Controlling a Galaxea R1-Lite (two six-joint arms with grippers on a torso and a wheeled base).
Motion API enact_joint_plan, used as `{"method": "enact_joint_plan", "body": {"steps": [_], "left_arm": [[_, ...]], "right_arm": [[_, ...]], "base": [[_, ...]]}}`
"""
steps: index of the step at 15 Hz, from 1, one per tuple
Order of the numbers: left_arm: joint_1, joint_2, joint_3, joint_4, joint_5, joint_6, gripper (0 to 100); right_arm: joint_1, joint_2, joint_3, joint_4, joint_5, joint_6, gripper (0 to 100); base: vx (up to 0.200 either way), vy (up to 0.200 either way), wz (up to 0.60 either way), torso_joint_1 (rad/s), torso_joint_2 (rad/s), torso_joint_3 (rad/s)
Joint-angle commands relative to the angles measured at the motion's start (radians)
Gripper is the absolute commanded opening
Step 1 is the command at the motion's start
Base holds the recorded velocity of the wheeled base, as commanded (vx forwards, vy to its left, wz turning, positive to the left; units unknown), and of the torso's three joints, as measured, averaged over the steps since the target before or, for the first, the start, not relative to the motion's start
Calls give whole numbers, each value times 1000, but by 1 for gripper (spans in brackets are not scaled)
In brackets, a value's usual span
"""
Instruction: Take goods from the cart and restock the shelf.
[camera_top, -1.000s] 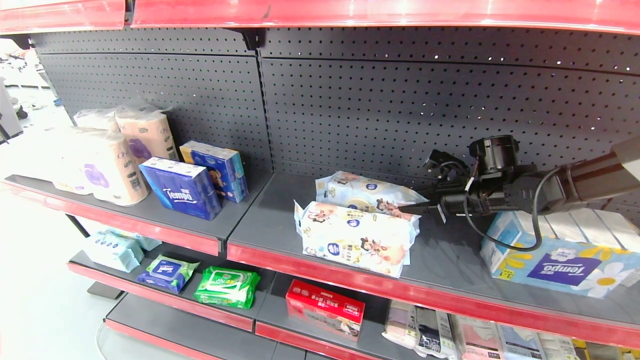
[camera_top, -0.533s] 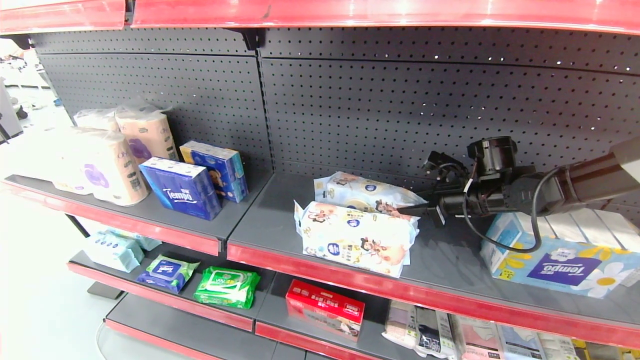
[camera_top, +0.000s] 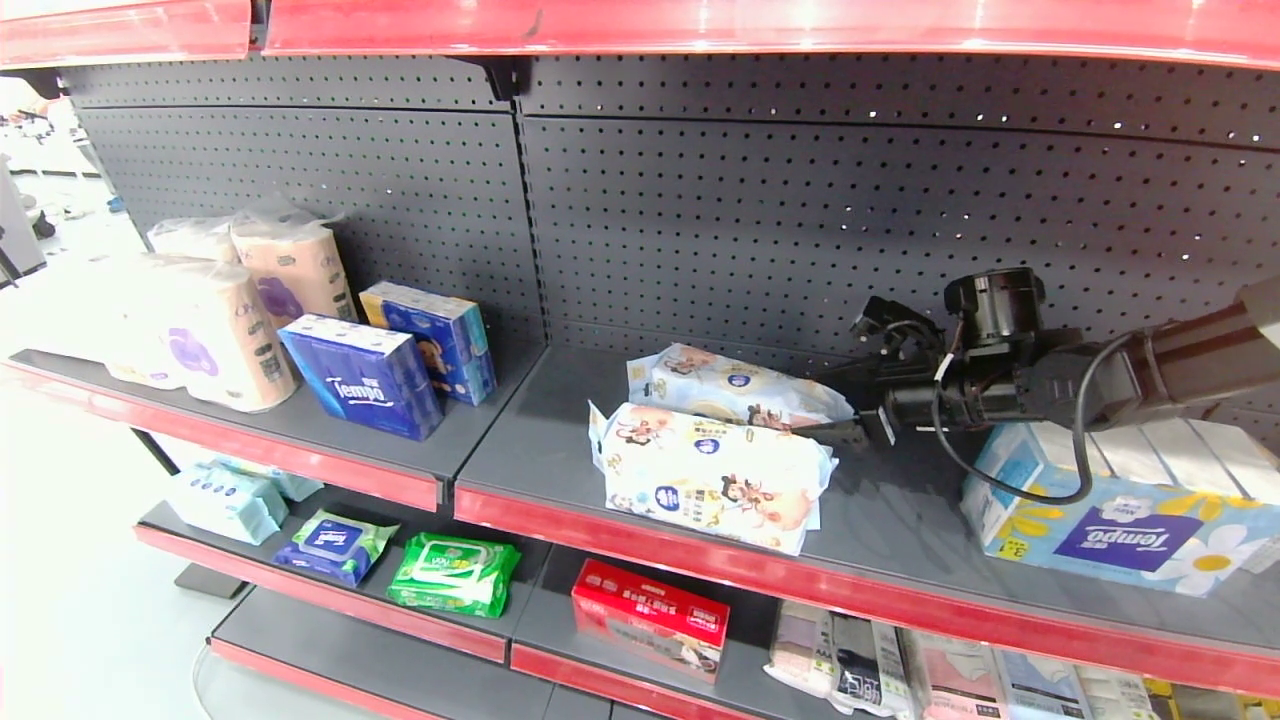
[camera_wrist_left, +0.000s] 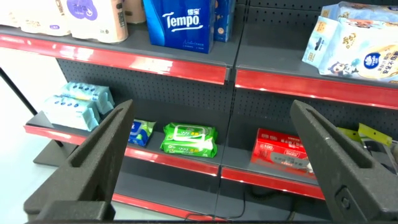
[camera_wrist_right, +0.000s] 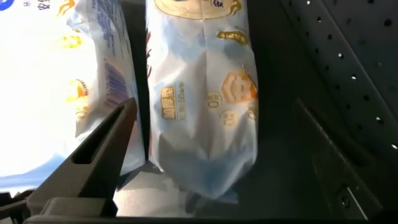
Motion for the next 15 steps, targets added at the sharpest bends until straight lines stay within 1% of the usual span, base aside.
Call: {"method": "enact_joint_plan", "body": {"steps": [1, 2, 8, 9, 15], "left_arm": [[1, 0, 0, -1, 0, 0, 100], [1, 0, 0, -1, 0, 0, 100], [1, 0, 0, -1, 0, 0, 100], [1, 0, 0, -1, 0, 0, 100], [1, 0, 0, -1, 0, 0, 100]], "right_arm": [[-6, -28, 26, -4, -50, -10, 100], [-6, -33, 32, -4, -73, -13, 100], [2, -36, 35, -14, -114, -19, 100], [5, -34, 38, -24, -137, -20, 100], [8, -33, 38, -24, -149, -36, 100]], "base": [[0, 0, 0, 0, 0, 0], [0, 0, 0, 0, 0, 0], [0, 0, 0, 0, 0, 0], [0, 0, 0, 0, 0, 0], [0, 0, 0, 0, 0, 0]]}}
